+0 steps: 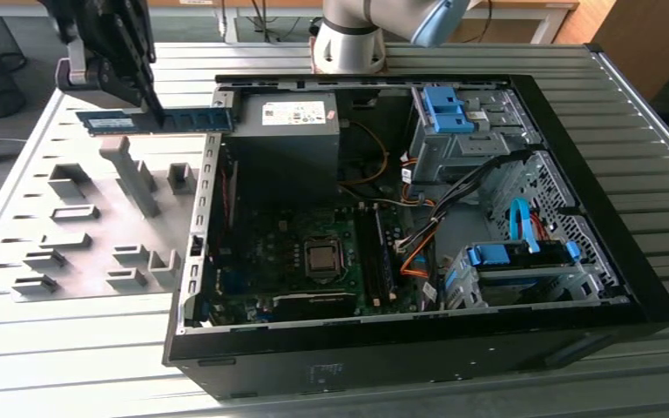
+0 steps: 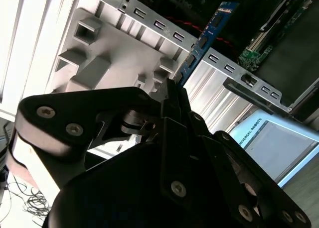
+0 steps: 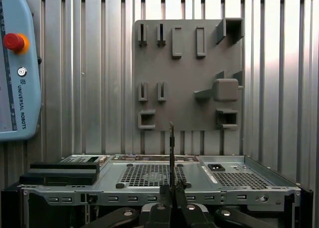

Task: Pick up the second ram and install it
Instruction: 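Pick up the second ram and move it above second insertion slot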

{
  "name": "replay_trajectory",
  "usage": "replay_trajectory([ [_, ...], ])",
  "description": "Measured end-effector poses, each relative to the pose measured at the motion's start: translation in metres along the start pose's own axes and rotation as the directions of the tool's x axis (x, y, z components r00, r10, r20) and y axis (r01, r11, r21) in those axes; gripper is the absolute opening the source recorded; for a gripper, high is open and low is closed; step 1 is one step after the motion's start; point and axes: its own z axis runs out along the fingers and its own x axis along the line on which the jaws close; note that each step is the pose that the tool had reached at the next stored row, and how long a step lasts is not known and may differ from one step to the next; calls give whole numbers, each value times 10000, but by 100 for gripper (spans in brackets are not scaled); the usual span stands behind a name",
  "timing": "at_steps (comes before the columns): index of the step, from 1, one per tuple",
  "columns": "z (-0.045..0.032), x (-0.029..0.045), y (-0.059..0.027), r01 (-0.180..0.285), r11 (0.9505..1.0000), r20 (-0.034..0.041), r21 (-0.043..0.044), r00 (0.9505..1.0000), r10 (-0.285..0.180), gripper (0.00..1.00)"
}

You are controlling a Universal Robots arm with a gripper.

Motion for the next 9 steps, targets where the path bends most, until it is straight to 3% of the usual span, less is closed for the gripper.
replay_trajectory([
  [9, 5, -2, -140, 0, 10000, 0, 0, 10000, 0, 14],
])
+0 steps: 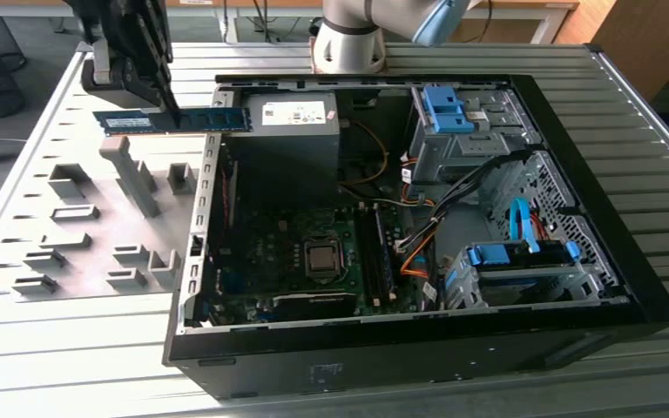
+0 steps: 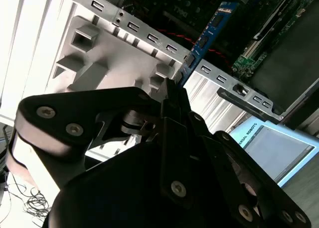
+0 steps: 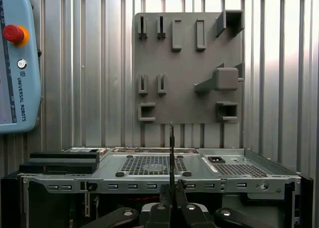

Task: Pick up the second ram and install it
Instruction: 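Pick up the second ram and move it above second insertion slot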

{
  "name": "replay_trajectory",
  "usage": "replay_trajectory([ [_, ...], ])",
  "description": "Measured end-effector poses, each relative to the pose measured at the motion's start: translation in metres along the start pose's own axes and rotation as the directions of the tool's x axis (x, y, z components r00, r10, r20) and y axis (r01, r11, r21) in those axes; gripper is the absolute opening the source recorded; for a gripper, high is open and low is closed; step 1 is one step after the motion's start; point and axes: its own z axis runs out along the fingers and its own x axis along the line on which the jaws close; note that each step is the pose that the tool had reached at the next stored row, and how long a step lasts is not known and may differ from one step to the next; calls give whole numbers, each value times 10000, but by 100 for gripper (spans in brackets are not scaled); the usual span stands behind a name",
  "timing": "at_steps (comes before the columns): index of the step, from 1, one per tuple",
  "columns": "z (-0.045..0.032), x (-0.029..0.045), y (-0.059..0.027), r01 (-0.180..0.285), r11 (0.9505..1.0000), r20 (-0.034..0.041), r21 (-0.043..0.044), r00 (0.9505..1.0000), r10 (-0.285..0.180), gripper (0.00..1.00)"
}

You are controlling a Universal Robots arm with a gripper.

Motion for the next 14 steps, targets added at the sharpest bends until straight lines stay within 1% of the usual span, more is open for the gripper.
replay_trajectory([
  [14, 6, -2, -189, 0, 10000, 0, 0, 10000, 0, 14],
])
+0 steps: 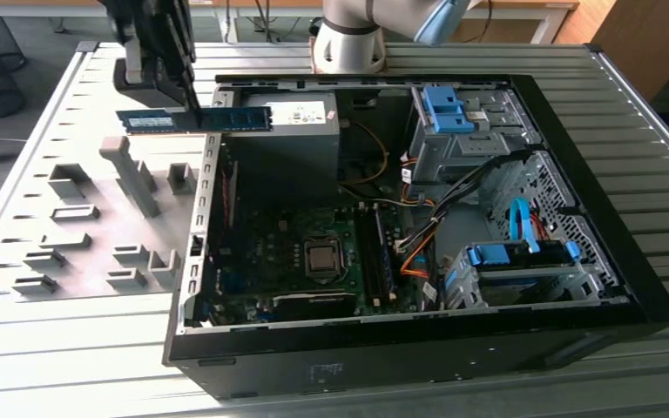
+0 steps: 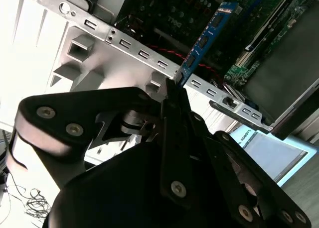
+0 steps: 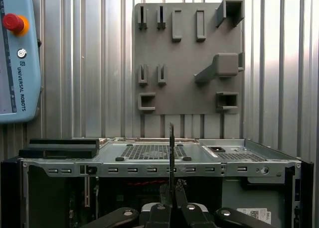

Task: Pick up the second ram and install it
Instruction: 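Pick up the second ram and move it above second insertion slot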

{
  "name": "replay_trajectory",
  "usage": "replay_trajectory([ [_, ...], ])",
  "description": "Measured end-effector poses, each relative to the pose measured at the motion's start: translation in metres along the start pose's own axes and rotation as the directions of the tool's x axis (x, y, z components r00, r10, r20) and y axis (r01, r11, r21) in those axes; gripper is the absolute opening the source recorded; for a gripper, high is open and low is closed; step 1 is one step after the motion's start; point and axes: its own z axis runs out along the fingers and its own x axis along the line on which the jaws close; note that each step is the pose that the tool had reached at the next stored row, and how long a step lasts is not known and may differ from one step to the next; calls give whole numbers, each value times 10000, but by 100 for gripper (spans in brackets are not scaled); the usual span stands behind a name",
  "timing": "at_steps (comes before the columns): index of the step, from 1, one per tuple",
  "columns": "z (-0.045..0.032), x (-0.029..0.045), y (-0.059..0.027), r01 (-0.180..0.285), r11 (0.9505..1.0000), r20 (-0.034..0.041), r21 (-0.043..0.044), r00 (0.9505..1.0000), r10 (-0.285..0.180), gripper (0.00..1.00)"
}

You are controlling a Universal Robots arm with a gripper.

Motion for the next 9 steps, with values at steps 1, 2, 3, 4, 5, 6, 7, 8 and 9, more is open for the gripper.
replay_trajectory([
  [1, 1, 0, -14, 0, 10000, 0, 1, 10000, 0, 14],
  [2, 1, 0, -27, 0, 10000, 0, 1, 10000, 0, 14],
  [3, 1, 0, -42, 1, 10000, -1, 0, 10000, -1, 14],
  [4, 2, -1, -57, 1, 10000, 0, 0, 10000, -1, 14],
  [5, 2, -1, -75, 0, 10000, -1, 1, 10000, 0, 14],
  [6, 3, -1, -96, -1, 10000, -1, 0, 10000, 1, 14],
  [7, 4, -2, -118, 0, 10000, 0, 0, 10000, 0, 14],
  [8, 5, -2, -140, 0, 10000, 0, 1, 10000, 0, 14],
  [9, 5, -2, -161, -1, 10000, 0, 1, 10000, 1, 14],
])
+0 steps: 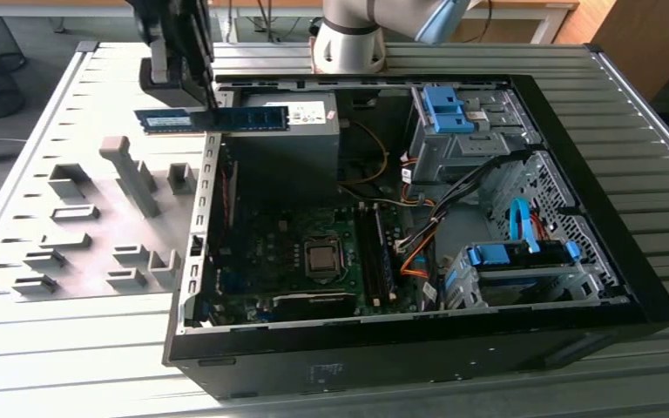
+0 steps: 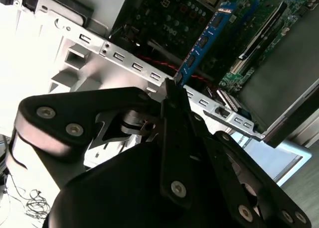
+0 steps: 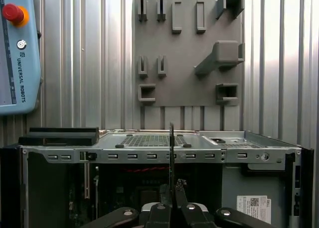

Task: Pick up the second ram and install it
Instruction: 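Pick up the second ram and move it above second insertion slot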

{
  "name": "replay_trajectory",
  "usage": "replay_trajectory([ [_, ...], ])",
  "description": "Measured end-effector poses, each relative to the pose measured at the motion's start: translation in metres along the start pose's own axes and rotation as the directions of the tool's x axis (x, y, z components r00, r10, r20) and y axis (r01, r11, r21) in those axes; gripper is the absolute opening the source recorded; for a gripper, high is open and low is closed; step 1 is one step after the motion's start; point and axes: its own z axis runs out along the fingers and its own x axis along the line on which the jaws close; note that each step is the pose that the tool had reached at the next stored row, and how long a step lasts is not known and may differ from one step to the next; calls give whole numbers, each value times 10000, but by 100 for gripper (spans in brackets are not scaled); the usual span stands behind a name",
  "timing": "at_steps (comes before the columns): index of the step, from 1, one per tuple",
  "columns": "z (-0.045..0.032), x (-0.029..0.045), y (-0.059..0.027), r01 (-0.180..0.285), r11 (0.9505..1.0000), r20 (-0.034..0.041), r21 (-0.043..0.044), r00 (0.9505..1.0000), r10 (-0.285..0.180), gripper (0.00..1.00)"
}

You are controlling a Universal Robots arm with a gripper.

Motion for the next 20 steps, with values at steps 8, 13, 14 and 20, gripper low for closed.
replay_trajectory([
  [8, 5, -2, -157, 0, 10000, 0, 0, 10000, 0, 14],
  [13, 8, -3, -254, 1, 10000, -1, 0, 10000, -1, 14],
  [14, 9, -3, -272, 1, 10000, -1, -1, 10000, -1, 14],
  [20, 13, -5, -386, 0, 10000, 0, 0, 10000, 0, 14],
])
